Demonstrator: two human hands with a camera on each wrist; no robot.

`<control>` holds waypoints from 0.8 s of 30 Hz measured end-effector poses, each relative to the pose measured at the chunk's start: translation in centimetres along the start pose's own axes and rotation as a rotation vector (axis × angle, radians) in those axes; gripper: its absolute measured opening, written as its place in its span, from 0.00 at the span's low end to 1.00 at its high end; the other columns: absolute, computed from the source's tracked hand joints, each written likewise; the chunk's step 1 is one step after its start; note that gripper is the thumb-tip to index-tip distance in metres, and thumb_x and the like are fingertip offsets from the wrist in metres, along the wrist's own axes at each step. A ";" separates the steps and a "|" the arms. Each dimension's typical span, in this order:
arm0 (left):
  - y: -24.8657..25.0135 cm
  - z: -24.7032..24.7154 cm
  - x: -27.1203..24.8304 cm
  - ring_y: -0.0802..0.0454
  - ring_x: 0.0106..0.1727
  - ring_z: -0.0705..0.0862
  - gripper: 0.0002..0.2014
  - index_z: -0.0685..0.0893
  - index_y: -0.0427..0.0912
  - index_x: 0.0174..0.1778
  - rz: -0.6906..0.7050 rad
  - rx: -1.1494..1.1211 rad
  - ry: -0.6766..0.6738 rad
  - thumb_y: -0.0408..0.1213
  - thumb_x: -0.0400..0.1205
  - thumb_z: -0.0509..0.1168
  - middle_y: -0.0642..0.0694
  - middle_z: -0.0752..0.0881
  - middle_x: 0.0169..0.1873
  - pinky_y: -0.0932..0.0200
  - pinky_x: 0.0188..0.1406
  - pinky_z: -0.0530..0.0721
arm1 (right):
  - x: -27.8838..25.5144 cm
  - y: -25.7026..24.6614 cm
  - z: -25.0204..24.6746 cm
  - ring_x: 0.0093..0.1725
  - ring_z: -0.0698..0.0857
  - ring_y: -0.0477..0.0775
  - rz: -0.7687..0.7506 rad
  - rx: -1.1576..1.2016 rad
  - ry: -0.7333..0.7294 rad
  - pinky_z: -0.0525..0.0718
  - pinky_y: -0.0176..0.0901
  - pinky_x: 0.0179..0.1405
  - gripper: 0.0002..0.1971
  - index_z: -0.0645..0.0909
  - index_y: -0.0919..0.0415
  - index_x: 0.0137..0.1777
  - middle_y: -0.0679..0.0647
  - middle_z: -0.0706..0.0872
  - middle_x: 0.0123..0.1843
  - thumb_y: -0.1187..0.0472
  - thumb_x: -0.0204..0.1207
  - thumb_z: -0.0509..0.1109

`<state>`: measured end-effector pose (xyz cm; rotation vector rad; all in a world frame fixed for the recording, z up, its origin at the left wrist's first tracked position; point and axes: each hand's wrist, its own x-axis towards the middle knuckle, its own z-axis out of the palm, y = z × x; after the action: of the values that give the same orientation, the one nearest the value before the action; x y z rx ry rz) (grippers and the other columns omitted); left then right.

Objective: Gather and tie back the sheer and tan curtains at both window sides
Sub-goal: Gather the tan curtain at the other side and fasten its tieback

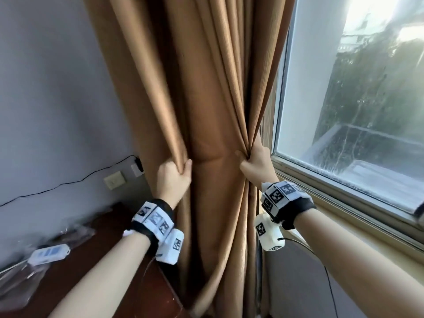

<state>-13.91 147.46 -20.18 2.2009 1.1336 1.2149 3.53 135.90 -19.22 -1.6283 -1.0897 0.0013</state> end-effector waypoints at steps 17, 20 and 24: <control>6.3 8.6 -6.6 0.35 0.81 0.54 0.47 0.43 0.25 0.80 0.271 0.314 -0.627 0.47 0.80 0.66 0.27 0.52 0.79 0.49 0.81 0.58 | -0.1 -1.1 -1.5 0.49 0.78 0.55 0.164 0.090 -0.160 0.71 0.33 0.46 0.35 0.60 0.56 0.78 0.56 0.80 0.52 0.76 0.70 0.60; 6.9 8.3 -6.8 0.33 0.83 0.45 0.51 0.36 0.21 0.78 0.276 0.384 -0.689 0.52 0.81 0.64 0.23 0.43 0.80 0.50 0.84 0.48 | 0.0 -1.4 -2.3 0.54 0.80 0.56 0.164 0.149 -0.257 0.74 0.34 0.43 0.36 0.58 0.54 0.78 0.55 0.81 0.57 0.66 0.71 0.68; 6.1 7.3 -6.7 0.38 0.84 0.45 0.51 0.34 0.28 0.80 0.313 0.356 -0.712 0.54 0.81 0.63 0.31 0.40 0.81 0.50 0.83 0.53 | -0.2 -1.4 -2.4 0.59 0.81 0.52 0.198 0.202 -0.256 0.75 0.37 0.56 0.43 0.58 0.51 0.78 0.51 0.81 0.63 0.54 0.69 0.80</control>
<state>-6.96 138.77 -23.80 2.8072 0.7544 0.2421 3.81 133.87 -17.35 -1.5736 -1.0763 0.4470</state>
